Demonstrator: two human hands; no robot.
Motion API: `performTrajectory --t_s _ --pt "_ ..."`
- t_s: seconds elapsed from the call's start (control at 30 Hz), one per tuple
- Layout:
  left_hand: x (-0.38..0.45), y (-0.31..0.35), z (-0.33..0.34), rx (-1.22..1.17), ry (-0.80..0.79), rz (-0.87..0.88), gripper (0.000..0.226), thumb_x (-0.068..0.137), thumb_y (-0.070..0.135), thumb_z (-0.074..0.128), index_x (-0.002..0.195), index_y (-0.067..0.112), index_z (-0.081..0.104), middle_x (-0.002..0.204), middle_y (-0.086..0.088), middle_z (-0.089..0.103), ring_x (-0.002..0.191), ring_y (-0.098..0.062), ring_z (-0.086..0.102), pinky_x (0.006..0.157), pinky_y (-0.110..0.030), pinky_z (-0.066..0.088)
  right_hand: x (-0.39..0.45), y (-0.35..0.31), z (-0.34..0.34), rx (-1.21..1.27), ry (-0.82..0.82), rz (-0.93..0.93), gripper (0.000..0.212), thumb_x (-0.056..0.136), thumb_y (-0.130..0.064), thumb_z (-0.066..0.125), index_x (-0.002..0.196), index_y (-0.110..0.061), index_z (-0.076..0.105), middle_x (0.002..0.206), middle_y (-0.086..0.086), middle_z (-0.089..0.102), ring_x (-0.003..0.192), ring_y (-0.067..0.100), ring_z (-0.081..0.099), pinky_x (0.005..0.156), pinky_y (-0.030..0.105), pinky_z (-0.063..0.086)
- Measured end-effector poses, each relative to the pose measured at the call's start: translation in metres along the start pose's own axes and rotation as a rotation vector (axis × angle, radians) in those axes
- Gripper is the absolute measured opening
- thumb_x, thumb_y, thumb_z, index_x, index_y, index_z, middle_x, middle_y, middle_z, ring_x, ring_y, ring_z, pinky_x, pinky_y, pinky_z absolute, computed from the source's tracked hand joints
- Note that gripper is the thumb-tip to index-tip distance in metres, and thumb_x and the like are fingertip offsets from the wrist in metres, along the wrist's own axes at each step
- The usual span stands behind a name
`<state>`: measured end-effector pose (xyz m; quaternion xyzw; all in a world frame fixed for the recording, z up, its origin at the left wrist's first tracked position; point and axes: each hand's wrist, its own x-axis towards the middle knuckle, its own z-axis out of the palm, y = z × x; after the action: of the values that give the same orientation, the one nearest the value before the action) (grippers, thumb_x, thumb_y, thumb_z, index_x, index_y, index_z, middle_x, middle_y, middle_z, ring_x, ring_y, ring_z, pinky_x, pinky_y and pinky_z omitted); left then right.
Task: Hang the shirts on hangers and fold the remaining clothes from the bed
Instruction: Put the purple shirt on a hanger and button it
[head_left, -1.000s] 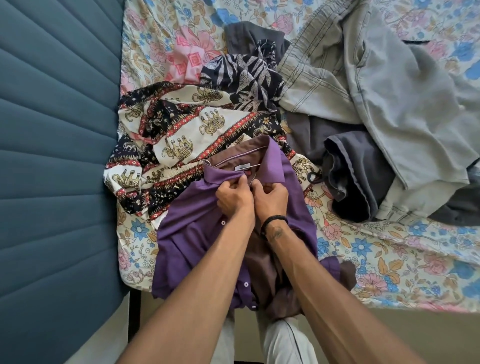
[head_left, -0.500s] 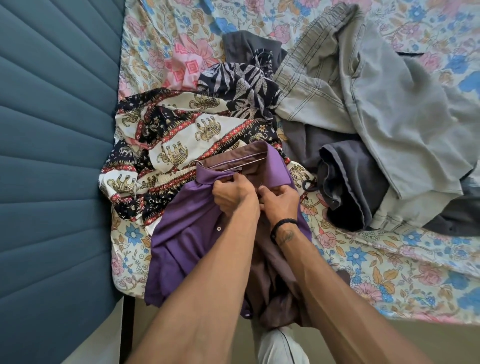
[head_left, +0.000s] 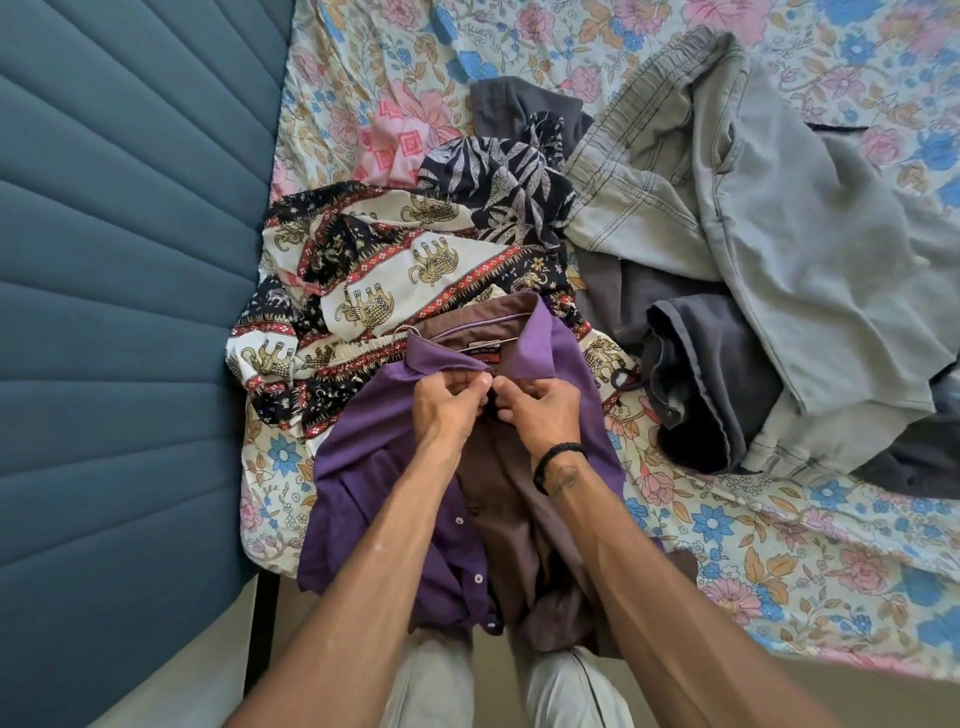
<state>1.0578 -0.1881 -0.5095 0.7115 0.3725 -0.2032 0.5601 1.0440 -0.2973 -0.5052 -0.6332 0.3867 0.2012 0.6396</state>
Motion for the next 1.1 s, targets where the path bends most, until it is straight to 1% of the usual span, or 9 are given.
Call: performTrajectory --t_s 0.1,0.2,0.33,0.43,0.57,0.67,0.8,0.93,1.1 --pt "0.002 0.0 0.002 0.019 -0.013 -0.02 0.003 0.089 0.015 0.076 0.086 0.016 0.075 0.075 -0.002 0.074 0.062 -0.01 0.067 0.078 -0.038 0.06 -0.001 -0.001 0.001 -0.037 -0.004 -0.006 0.014 0.09 -0.017 0.079 0.077 -0.02 0.079 0.078 0.004 0.079 0.08 0.024 0.078 0.077 0.039 0.064" --pt "0.012 -0.014 0.002 0.084 0.011 -0.024 0.035 0.073 0.047 0.074 0.089 0.017 0.077 0.083 -0.003 0.077 0.072 -0.017 0.07 0.077 -0.038 0.061 0.003 0.001 0.005 -0.127 0.024 -0.02 0.014 0.087 -0.026 0.08 0.075 -0.019 0.08 0.074 -0.002 0.078 0.076 0.017 0.078 0.078 0.045 0.065" --pt "0.007 -0.003 -0.004 0.001 -0.056 -0.09 0.009 0.094 0.019 0.071 0.09 0.012 0.074 0.068 0.005 0.067 0.051 0.001 0.057 0.064 -0.027 0.054 0.004 -0.002 0.007 -0.151 -0.002 -0.018 0.015 0.088 -0.022 0.079 0.074 -0.018 0.079 0.073 0.0 0.078 0.076 0.02 0.077 0.078 0.047 0.065" --pt "0.015 -0.007 -0.009 -0.031 -0.144 -0.148 0.015 0.099 0.013 0.066 0.085 0.017 0.071 0.069 0.006 0.064 0.053 -0.001 0.052 0.064 -0.024 0.051 0.007 -0.003 0.007 -0.112 -0.033 0.001 0.017 0.09 -0.015 0.078 0.073 -0.017 0.076 0.076 0.007 0.078 0.076 0.022 0.077 0.08 0.048 0.064" --pt "0.025 -0.003 -0.013 0.008 -0.163 -0.167 0.014 0.098 0.015 0.067 0.085 0.018 0.067 0.076 0.001 0.063 0.059 -0.006 0.05 0.06 -0.021 0.051 0.008 -0.001 0.005 -0.03 -0.096 0.012 0.021 0.094 0.001 0.068 0.079 -0.013 0.073 0.074 0.005 0.074 0.069 0.015 0.069 0.072 0.032 0.062" --pt "0.027 0.0 -0.012 0.022 -0.18 -0.126 0.005 0.097 0.011 0.068 0.095 0.006 0.07 0.075 -0.002 0.065 0.053 0.0 0.058 0.055 -0.015 0.054 0.008 0.001 0.001 0.117 -0.137 0.071 0.018 0.096 0.007 0.063 0.088 -0.006 0.073 0.079 0.007 0.074 0.066 0.012 0.069 0.066 0.023 0.061" --pt "0.021 -0.004 -0.015 0.046 -0.181 0.016 0.016 0.096 0.005 0.068 0.11 -0.003 0.071 0.079 -0.002 0.07 0.059 -0.001 0.064 0.062 -0.016 0.057 0.012 -0.001 0.003 0.184 -0.099 0.118 0.013 0.092 0.006 0.069 0.088 -0.006 0.073 0.077 0.008 0.073 0.068 0.016 0.068 0.064 0.025 0.061" --pt "0.012 -0.005 -0.024 -0.041 -0.2 0.077 0.019 0.086 0.012 0.082 0.103 0.01 0.075 0.093 -0.005 0.077 0.079 -0.01 0.072 0.08 -0.025 0.06 0.014 -0.007 0.008 0.168 -0.09 0.118 0.006 0.09 -0.003 0.075 0.095 -0.006 0.075 0.087 0.011 0.076 0.078 0.018 0.072 0.066 0.027 0.061" --pt "0.013 -0.002 -0.021 -0.057 -0.17 0.109 0.013 0.082 0.016 0.085 0.091 0.019 0.077 0.088 -0.001 0.079 0.079 -0.009 0.073 0.084 -0.03 0.061 0.011 -0.006 0.005 0.184 -0.084 0.088 0.014 0.09 -0.006 0.078 0.103 -0.003 0.076 0.088 0.01 0.077 0.078 0.015 0.073 0.068 0.028 0.06"
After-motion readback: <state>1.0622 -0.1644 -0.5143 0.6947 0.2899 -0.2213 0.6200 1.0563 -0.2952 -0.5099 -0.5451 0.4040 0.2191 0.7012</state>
